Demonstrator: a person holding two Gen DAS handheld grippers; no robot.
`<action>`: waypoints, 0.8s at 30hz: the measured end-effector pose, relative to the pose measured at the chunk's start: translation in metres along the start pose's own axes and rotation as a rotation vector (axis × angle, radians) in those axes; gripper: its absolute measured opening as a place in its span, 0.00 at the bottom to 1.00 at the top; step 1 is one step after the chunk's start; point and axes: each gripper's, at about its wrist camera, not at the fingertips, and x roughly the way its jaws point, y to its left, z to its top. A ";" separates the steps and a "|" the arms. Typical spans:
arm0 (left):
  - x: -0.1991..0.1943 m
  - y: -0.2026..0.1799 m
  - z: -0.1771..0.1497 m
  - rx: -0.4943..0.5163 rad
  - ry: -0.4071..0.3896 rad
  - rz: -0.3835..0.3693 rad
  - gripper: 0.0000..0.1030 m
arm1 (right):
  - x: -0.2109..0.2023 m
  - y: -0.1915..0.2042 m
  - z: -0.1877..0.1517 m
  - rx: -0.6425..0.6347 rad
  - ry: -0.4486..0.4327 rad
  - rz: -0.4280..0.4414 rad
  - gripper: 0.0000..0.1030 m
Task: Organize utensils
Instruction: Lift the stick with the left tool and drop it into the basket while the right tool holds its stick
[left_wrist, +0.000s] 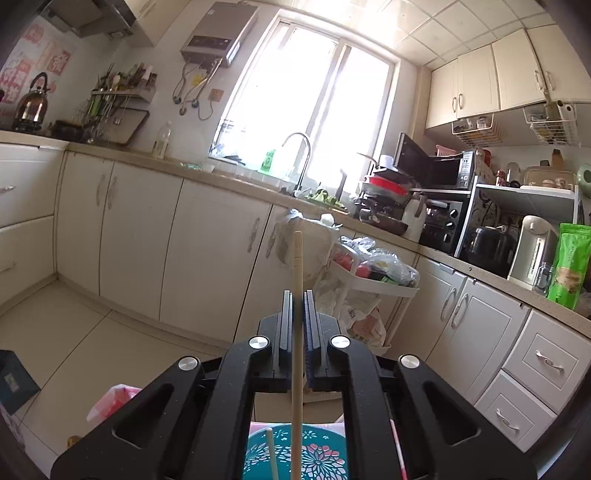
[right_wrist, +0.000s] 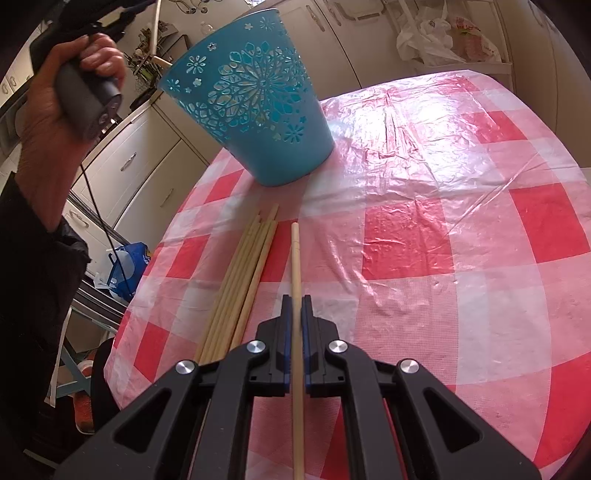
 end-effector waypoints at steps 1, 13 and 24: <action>0.003 0.001 -0.004 -0.001 0.007 0.003 0.05 | 0.000 0.000 0.000 0.001 0.001 0.000 0.06; 0.012 0.006 -0.052 0.059 0.104 0.051 0.05 | 0.001 -0.001 0.001 0.008 0.005 0.001 0.06; -0.015 0.018 -0.088 0.134 0.244 0.065 0.08 | 0.000 -0.003 0.001 0.013 -0.002 0.000 0.06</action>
